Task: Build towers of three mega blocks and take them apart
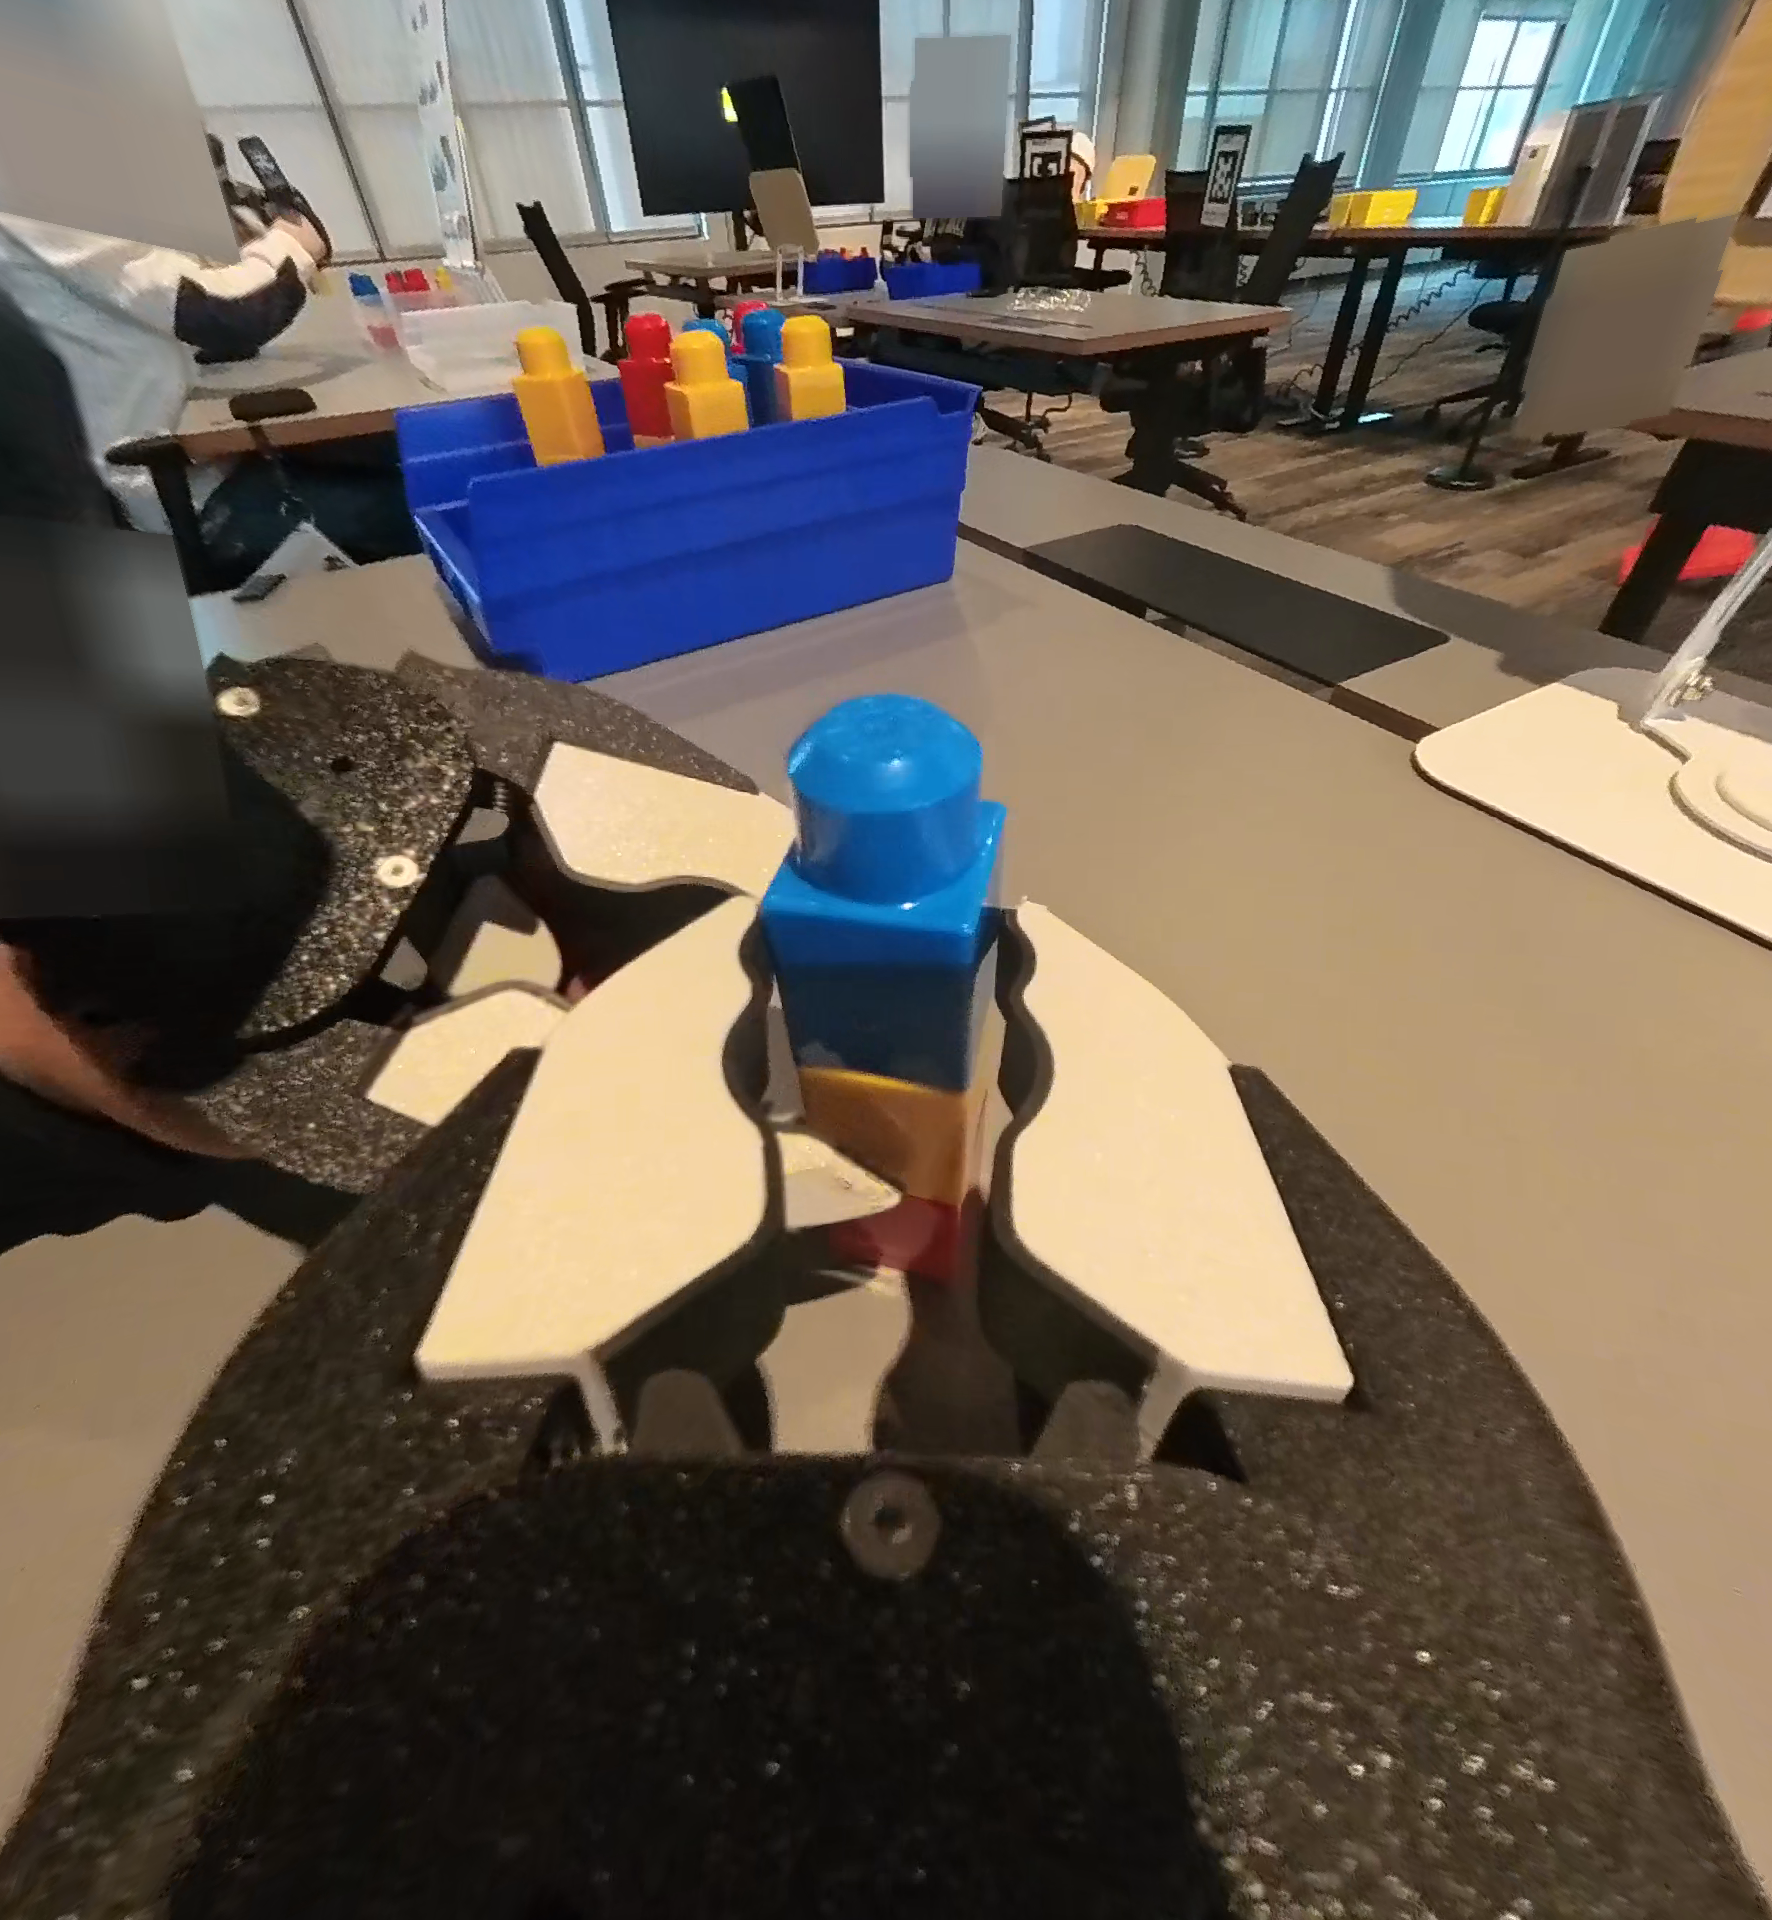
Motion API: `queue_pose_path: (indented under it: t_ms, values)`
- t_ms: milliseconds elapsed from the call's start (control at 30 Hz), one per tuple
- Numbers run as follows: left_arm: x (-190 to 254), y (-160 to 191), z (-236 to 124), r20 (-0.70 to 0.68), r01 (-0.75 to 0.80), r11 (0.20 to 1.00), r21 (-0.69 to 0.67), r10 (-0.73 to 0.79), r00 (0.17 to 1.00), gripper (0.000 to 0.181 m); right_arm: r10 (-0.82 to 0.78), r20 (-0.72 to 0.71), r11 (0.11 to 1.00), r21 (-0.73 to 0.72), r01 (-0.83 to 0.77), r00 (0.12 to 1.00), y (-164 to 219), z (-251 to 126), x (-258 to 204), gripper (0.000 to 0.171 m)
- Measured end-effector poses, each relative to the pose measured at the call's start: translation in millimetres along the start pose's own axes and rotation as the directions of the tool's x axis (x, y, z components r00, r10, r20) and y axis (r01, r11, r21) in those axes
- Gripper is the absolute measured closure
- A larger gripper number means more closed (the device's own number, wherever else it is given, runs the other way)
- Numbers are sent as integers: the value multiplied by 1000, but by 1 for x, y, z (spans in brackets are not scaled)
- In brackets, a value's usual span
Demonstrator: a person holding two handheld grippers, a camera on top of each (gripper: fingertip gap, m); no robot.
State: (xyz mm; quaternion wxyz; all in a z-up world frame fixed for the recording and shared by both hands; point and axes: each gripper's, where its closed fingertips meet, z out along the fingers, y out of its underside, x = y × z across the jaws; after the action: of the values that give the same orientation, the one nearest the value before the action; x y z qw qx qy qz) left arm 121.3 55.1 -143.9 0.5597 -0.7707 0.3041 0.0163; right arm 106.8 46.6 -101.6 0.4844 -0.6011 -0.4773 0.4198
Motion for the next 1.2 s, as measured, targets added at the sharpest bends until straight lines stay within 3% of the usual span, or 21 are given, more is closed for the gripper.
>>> queue_pose_path:
  t_ms: [567,1200]
  values:
    - [0,-7,-9,-85,91,993,73,-85,993,143,-7,-32,1000,-17,7,999,0,-6,6,131]
    - [0,1,-5,-51,49,999,11,-48,998,138,-63,-31,997,-40,61,998,2,-3,-1,133]
